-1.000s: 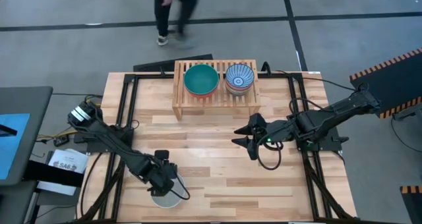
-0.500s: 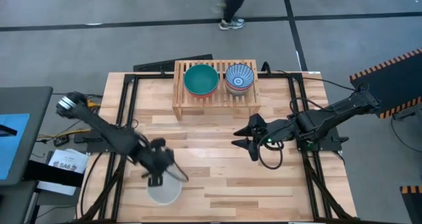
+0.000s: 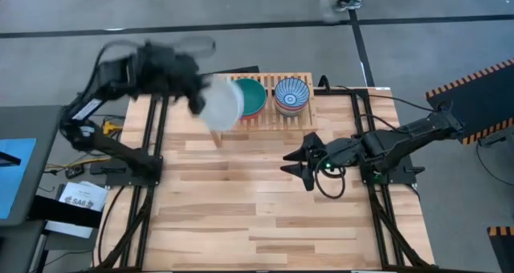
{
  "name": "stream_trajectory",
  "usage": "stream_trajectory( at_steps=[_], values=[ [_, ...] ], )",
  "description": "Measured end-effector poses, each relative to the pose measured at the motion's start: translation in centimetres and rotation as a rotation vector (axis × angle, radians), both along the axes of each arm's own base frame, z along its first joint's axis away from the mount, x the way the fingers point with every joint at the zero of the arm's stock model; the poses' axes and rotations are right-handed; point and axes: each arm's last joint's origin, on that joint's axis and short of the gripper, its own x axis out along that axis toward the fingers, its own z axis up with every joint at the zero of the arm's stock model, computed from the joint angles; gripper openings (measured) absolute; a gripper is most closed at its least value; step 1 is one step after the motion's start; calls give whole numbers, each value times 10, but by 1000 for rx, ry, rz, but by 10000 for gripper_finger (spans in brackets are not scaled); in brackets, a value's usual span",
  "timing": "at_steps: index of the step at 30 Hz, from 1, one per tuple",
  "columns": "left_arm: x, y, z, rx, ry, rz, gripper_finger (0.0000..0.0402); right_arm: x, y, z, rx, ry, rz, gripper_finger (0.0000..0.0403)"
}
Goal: Place and stack bowls onto a shelf
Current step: Stack the big white bowl on top of the other big dark blue bowl on the shelf
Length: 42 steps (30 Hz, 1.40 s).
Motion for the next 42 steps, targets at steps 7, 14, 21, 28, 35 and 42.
stream_trajectory(
  at_steps=[7, 14, 21, 28, 35, 42],
  values=[
    [23, 59, 7, -117, -51, 150, 0, 0, 0, 0, 0, 0, 0, 226],
    [67, 94, -38, -225, 127, 211, 0, 0, 0, 0, 1, 0, 0, 226],
    [91, 117, -67, -284, 200, 225, 0, 0, 0, 0, 25, 0, -9, 226],
    [92, 132, -76, -307, 218, 246, 0, -1, 3, 0, 28, 0, 1, 226],
    [91, 134, -78, -330, 222, 180, 0, -1, 3, 0, 28, 0, 1, 226],
    [91, 134, -78, -307, 240, 165, 32, 0, 2, 0, 47, -1, -11, 226]
  ],
)
